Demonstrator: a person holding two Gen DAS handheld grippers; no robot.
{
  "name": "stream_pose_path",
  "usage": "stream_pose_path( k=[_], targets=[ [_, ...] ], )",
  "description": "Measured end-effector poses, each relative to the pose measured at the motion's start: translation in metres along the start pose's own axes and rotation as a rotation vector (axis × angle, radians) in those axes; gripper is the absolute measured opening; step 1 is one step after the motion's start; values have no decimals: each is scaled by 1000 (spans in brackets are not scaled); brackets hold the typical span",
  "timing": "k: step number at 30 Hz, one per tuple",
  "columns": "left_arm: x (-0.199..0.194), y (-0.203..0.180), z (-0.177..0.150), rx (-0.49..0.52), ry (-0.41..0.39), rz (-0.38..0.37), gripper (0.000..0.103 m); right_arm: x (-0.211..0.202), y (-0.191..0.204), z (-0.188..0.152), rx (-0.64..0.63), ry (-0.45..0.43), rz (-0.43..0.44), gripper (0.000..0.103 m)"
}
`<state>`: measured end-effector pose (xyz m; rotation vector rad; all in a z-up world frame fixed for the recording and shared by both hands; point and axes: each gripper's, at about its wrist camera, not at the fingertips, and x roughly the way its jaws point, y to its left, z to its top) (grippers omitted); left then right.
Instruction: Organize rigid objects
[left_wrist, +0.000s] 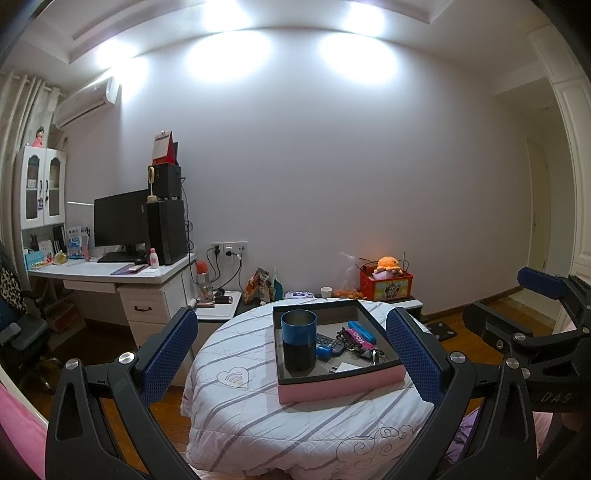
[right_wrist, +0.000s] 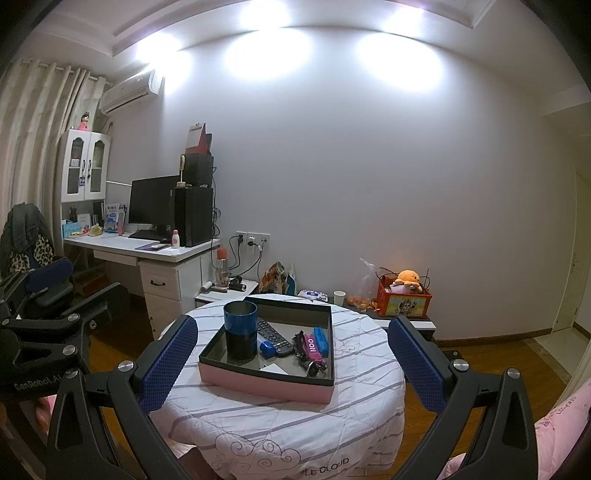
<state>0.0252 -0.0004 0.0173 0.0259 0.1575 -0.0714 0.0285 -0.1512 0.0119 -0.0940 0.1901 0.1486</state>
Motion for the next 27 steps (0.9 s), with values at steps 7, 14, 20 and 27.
stream_pose_path(
  k=[7, 14, 20, 27],
  targets=[
    [4, 0, -5, -17, 4, 11, 103, 0, -2, -1, -2, 5, -3, 103],
    [10, -1, -7, -15, 4, 32, 103, 2, -2, -1, -4, 11, -3, 103],
    [12, -1, -9, -29, 8, 8, 103, 4, -3, 1, -5, 20, -6, 103],
    [13, -3, -11, -21, 2, 23, 103, 5, -2, 1, -5, 25, -6, 103]
  ],
)
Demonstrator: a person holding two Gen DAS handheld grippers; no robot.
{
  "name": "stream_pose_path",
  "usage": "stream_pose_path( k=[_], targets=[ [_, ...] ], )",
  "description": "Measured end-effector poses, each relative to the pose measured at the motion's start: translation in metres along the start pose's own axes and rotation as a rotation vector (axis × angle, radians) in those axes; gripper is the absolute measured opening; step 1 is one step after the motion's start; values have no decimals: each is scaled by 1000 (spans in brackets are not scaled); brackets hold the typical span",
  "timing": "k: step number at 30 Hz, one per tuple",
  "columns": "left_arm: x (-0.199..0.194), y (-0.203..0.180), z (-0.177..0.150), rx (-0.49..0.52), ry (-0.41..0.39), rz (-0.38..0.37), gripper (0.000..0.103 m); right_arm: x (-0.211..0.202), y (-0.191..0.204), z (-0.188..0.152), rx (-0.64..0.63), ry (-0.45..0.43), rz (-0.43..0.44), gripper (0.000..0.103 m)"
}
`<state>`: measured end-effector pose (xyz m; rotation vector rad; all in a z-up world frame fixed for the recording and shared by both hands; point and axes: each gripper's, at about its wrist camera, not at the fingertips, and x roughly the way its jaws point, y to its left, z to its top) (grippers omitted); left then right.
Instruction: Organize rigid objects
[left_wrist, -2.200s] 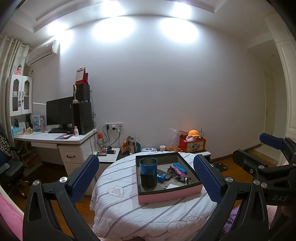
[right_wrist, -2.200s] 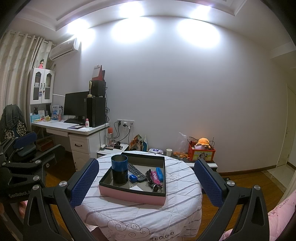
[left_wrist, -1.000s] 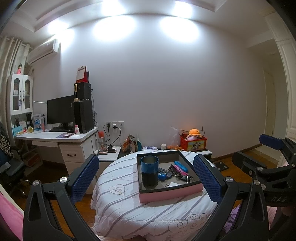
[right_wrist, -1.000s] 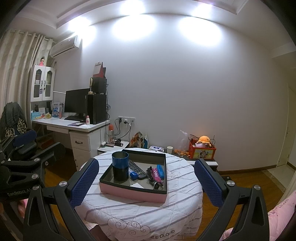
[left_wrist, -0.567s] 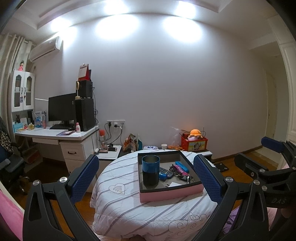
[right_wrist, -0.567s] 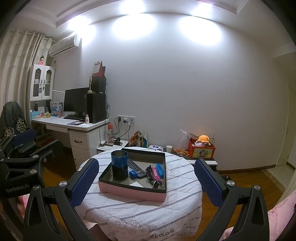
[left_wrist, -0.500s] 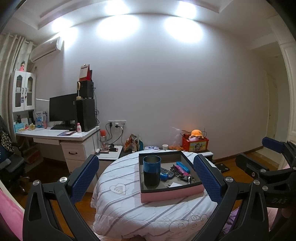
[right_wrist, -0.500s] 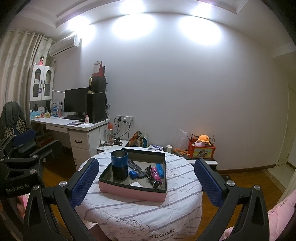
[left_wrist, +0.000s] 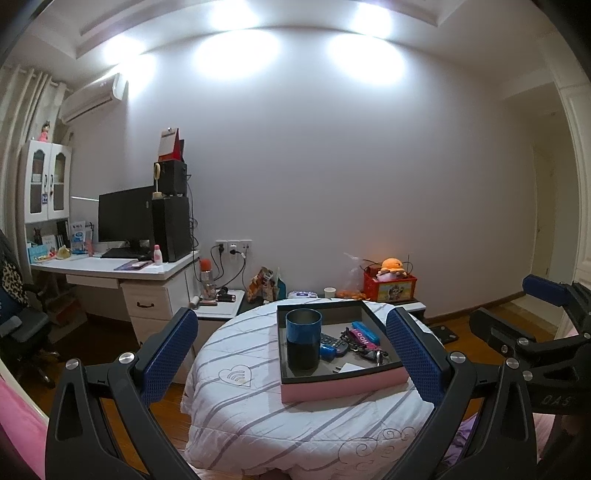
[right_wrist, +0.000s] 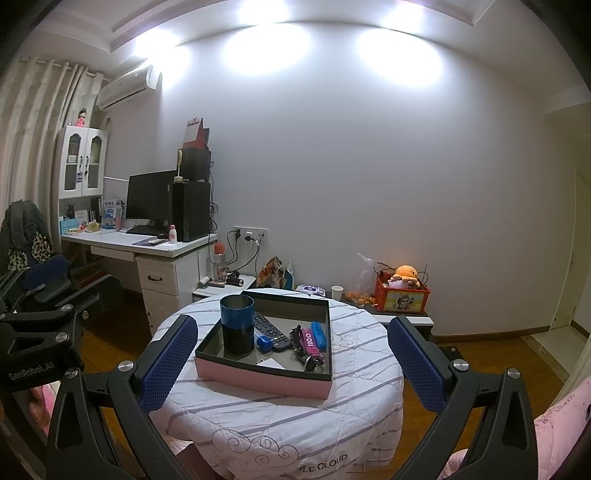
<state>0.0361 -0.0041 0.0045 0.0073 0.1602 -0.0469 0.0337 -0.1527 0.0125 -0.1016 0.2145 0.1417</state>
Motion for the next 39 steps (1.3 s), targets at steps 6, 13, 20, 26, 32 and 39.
stream_pose_path(
  k=[6, 13, 20, 26, 32, 39],
  targets=[
    [0, 0, 1, -5, -4, -6, 103, 1, 0, 1, 1, 5, -1, 103],
    [1, 0, 1, -1, -1, -1, 103, 2, -1, 0, -1, 9, -2, 103],
    [1, 0, 1, 4, -1, 7, 103, 2, -1, 0, 1, 8, -4, 103],
    [1, 1, 1, 5, -2, 8, 103, 2, -1, 1, 1, 9, -4, 103],
    [1, 1, 1, 6, 1, 1, 103, 3, -1, 1, 3, 10, -6, 103],
    [2, 0, 2, 21, 8, -8, 103, 5, -2, 2, 4, 17, -10, 103]
  ],
)
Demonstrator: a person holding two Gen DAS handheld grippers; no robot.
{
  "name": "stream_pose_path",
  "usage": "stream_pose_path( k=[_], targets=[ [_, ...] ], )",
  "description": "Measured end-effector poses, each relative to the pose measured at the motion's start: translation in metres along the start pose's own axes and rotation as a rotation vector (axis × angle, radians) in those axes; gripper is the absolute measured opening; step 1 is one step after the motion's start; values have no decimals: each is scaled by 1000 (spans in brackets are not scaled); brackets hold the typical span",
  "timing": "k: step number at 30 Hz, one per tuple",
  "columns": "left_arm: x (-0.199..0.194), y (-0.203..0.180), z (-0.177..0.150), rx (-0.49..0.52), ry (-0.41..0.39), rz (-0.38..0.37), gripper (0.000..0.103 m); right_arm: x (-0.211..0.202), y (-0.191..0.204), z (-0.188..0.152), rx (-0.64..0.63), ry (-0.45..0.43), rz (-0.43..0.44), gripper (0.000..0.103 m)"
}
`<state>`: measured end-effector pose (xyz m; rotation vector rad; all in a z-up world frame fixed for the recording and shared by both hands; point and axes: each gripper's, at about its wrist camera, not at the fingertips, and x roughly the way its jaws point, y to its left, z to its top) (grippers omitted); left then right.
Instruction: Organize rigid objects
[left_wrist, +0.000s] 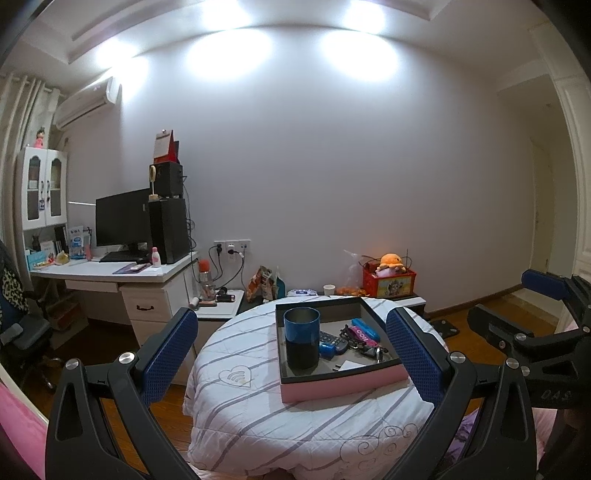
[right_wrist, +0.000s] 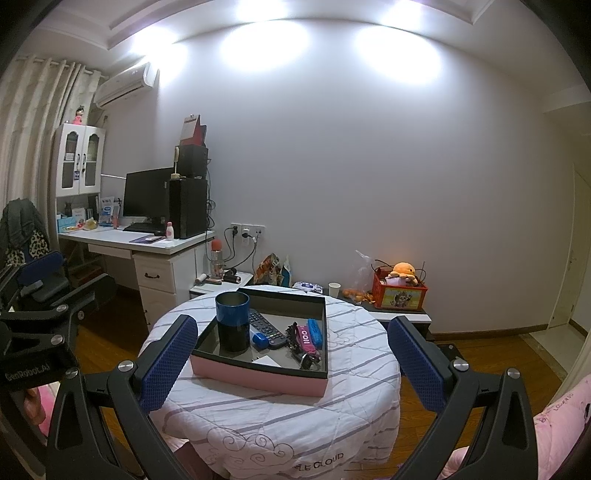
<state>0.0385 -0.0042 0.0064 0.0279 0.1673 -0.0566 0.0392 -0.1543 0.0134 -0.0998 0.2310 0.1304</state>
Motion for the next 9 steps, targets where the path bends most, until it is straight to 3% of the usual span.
stream_pose_path(
  k=[9],
  targets=[
    [0, 1, -1, -5, 3, 4, 103, 1, -1, 0, 4, 0, -4, 103]
  ],
)
